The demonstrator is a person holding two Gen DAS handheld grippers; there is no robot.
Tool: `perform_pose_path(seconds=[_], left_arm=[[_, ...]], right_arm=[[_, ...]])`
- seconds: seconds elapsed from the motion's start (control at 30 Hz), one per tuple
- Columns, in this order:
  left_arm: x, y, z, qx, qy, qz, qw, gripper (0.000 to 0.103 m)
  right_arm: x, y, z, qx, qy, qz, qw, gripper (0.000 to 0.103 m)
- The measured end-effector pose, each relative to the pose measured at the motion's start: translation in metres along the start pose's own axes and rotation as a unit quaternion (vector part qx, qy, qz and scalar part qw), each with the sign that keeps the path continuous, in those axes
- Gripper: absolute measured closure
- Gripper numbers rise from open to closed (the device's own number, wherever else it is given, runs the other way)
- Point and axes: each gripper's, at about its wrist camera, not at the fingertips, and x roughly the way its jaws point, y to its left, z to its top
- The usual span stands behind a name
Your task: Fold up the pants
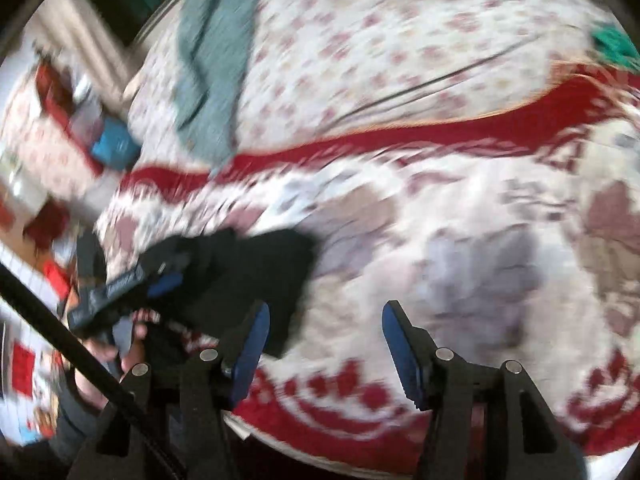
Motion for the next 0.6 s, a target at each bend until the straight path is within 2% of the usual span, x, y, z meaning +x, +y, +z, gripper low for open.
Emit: perform_pose_path(seconds=[0.1, 0.2, 0.33, 0.4, 0.53, 0.6], left_arm=[[-0.010, 0.005, 0.003, -0.019, -0.021, -0.037, 0.9989, 0.025], [-0.025, 0.010, 0.005, -0.039, -0.052, -0.091, 0.9938, 0.025], [-0.046, 0.011, 0.012, -0.044, -0.103, -0.107, 0.9879, 0.025], [-0.062, 0.014, 0.017, -0.049, -0.121, -0.123, 0.9838, 0.025], [-0.107, 0.037, 0.033, -0.064, -0.161, -0.112, 0.9784, 0.025], [-0.132, 0.067, 0.041, -0.092, -0.171, -0.085, 0.9772, 0.025]], right_arm=[[-0.018, -0.050, 0.004, 0.057, -0.024, 0.013, 0.998, 0.046], [-0.021, -0.086, -0.007, 0.079, -0.040, 0.016, 0.996, 0.046], [-0.006, -0.120, -0.026, 0.165, -0.036, 0.046, 0.985, 0.046], [-0.015, -0.120, -0.025, 0.164, -0.071, 0.053, 0.983, 0.046], [-0.015, -0.126, -0.026, 0.177, -0.076, 0.080, 0.978, 0.046], [-0.017, -0.131, -0.026, 0.188, -0.080, 0.086, 0.975, 0.046]])
